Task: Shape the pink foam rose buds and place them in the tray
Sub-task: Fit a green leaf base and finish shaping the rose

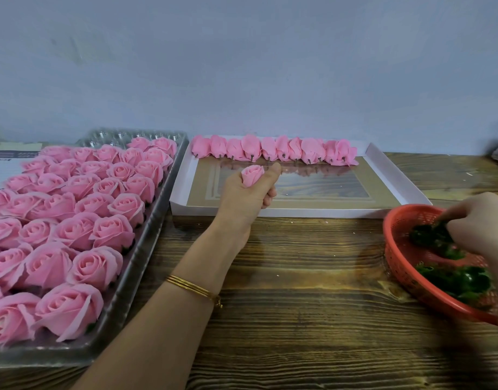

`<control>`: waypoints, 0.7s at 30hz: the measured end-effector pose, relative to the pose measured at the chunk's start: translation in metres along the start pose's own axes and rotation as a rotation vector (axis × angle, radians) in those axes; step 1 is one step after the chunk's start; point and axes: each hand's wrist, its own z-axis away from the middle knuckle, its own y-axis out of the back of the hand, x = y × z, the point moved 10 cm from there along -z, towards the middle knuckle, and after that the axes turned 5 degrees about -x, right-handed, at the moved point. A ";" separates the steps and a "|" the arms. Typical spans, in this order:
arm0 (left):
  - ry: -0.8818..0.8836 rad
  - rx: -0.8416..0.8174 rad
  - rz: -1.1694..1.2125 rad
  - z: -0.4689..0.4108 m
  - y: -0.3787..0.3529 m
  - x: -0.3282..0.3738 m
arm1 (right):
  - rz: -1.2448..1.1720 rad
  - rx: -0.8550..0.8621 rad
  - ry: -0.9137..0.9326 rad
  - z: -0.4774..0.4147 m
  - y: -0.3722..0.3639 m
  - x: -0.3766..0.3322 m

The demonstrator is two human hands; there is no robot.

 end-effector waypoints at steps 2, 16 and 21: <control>-0.001 0.002 -0.002 0.000 0.000 0.000 | -0.016 0.007 0.008 0.002 0.002 -0.001; 0.005 -0.003 -0.004 -0.002 0.001 -0.002 | -0.159 0.154 0.059 -0.031 0.004 0.036; 0.003 -0.013 0.003 -0.002 0.000 -0.002 | -0.195 0.140 0.141 -0.008 0.012 0.006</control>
